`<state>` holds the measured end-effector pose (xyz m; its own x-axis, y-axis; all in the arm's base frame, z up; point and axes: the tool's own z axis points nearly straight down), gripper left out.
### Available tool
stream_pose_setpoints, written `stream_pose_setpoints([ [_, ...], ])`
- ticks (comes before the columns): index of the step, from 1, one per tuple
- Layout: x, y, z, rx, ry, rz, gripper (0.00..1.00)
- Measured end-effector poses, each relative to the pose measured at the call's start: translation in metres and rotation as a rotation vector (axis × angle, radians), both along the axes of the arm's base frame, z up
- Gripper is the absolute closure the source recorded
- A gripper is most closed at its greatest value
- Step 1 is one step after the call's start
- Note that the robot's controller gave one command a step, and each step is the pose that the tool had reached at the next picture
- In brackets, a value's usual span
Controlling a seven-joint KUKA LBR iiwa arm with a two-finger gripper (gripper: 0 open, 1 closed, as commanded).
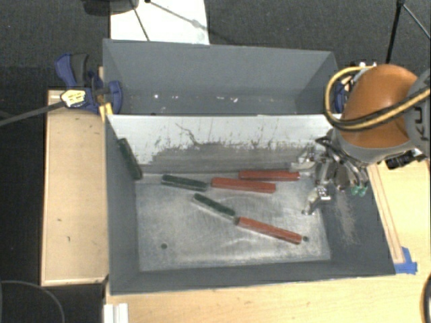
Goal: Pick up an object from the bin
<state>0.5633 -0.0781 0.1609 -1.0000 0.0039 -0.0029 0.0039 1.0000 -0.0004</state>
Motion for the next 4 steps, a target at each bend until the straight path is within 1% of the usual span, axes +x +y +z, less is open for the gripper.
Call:
stream_pose_setpoints([
  [1, -0.035, 0.061, -0.083, 0.001, -0.003, -0.053, 0.00],
  [2, -0.052, 0.056, -0.030, 0.001, 0.005, -0.130, 0.00],
  [3, -0.066, 0.070, -0.031, 0.001, -0.003, -0.102, 0.00],
  [4, -0.075, 0.084, -0.091, 0.002, -0.002, -0.230, 0.00],
])
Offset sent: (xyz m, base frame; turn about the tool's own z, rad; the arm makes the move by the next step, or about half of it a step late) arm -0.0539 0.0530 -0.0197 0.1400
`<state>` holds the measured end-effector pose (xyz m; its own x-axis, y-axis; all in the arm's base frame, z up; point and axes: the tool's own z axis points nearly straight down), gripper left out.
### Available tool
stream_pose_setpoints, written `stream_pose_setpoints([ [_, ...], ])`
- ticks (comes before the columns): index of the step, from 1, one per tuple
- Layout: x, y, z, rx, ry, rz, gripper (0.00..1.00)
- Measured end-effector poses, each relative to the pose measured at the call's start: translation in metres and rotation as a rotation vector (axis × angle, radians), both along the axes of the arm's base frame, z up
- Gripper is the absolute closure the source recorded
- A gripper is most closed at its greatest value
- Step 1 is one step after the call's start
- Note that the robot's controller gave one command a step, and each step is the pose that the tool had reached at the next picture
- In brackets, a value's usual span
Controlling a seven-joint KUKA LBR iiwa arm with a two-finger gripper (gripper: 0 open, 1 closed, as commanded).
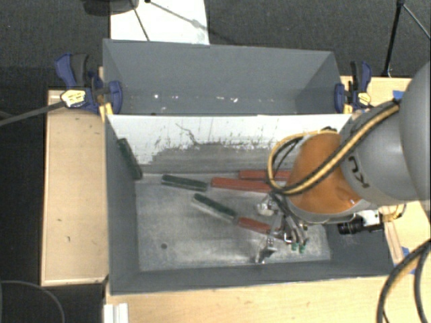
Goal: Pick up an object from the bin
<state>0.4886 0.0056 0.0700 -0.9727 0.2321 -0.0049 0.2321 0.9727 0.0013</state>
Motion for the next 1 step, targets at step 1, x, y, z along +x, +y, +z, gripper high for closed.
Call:
stream_pose_setpoints([
  [1, 0.0041, 0.0149, 0.0052, -0.001, -0.012, -0.001, 1.00],
])
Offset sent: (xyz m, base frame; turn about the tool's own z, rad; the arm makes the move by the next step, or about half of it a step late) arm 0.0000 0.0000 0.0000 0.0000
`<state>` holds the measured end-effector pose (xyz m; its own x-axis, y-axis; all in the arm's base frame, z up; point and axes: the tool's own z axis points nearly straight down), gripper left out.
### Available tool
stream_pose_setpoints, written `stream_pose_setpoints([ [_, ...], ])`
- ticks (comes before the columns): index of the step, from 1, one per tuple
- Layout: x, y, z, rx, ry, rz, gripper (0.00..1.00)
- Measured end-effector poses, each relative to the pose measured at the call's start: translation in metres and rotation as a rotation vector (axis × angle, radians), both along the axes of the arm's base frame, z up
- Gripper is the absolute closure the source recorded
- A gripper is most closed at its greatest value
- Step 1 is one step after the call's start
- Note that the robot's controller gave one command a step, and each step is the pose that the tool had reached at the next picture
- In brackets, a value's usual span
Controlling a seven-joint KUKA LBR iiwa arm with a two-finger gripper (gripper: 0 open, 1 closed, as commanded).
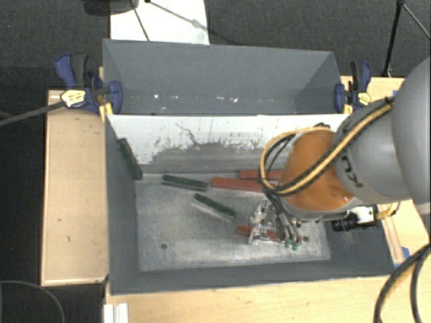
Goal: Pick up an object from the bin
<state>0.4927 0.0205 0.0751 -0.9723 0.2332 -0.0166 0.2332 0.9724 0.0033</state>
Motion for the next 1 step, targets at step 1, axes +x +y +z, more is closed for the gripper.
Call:
stream_pose_setpoints([
  [1, 0.0000, 0.0000, 0.0000, 0.000, 0.000, 0.000, 1.00],
])
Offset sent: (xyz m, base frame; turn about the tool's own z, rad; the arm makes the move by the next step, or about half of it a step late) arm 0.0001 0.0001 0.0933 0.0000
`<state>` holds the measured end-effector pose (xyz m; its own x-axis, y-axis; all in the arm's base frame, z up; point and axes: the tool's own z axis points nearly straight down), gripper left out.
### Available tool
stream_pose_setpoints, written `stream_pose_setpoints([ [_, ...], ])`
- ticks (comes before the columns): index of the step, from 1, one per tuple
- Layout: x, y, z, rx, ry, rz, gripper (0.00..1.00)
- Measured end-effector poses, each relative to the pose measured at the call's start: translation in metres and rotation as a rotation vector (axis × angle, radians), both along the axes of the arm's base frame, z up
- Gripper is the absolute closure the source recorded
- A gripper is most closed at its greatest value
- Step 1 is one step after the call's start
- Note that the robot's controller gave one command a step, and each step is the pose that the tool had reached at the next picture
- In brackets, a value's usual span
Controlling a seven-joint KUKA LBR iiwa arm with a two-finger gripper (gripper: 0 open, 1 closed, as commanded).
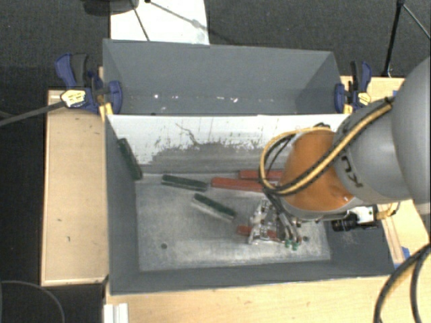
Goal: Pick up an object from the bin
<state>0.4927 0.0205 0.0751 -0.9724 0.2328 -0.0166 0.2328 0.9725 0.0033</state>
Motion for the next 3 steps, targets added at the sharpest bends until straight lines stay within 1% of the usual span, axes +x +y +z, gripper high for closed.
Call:
stream_pose_setpoints([
  [1, -0.002, 0.000, 0.004, 0.000, 0.007, 0.001, 1.00],
  [2, -0.004, 0.000, 0.022, 0.000, 0.021, 0.004, 1.00],
  [3, -0.002, 0.000, 0.036, 0.001, 0.015, 0.005, 1.00],
])
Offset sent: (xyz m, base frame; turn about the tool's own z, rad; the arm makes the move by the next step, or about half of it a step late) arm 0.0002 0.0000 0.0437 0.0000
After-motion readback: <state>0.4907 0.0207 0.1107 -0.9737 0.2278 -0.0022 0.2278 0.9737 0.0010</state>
